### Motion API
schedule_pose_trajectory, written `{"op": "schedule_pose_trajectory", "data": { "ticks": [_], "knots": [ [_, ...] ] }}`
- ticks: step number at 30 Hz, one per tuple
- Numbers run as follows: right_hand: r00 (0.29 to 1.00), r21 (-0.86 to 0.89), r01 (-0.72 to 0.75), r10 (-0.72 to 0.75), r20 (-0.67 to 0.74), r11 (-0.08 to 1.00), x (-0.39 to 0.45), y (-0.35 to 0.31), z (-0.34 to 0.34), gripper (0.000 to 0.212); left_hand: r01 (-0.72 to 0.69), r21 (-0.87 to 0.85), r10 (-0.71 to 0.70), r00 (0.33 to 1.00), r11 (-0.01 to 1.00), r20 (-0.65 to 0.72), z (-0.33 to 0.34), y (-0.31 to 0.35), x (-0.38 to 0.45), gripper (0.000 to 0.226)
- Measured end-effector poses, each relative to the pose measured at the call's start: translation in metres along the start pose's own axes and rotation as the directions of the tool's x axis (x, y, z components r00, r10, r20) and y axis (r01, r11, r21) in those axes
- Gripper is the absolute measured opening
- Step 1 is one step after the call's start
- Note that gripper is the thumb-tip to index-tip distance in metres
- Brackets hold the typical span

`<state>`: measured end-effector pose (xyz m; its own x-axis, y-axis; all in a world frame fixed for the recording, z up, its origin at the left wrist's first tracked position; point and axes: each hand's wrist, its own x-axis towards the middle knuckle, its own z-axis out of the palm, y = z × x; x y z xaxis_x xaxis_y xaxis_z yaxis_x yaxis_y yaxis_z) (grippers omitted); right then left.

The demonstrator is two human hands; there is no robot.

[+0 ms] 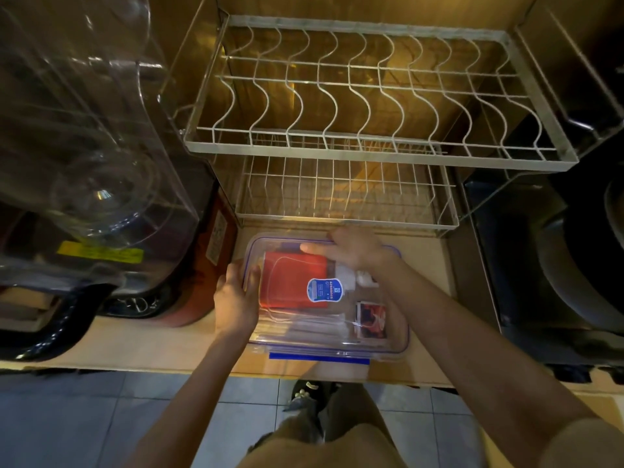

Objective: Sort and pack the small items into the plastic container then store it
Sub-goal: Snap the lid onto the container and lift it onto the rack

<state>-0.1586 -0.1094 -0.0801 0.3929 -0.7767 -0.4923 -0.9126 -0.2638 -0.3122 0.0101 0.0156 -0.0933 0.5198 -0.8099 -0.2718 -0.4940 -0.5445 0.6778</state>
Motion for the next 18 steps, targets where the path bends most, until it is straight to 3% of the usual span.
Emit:
{"op": "schedule_pose_trajectory", "data": {
  "ticks": [8,12,18],
  "knots": [
    [0.986,-0.082,0.005,-0.018,-0.163,0.997,-0.002,0.005,0.011,0.081,0.005,-0.035,-0.005,1.000,0.999,-0.004,-0.001,0.004,-0.007,0.040],
    [0.929,-0.050,0.112,-0.122,-0.349,0.992,-0.005,0.005,0.017,0.070,0.022,-0.043,-0.022,1.000,0.999,-0.013,0.001,0.002,-0.008,0.039],
    [0.877,0.006,0.135,-0.117,-0.466,0.991,-0.004,0.004,0.024,0.064,0.042,-0.055,-0.042,0.999,0.998,-0.004,0.001,0.002,-0.009,0.041]
  ]
}}
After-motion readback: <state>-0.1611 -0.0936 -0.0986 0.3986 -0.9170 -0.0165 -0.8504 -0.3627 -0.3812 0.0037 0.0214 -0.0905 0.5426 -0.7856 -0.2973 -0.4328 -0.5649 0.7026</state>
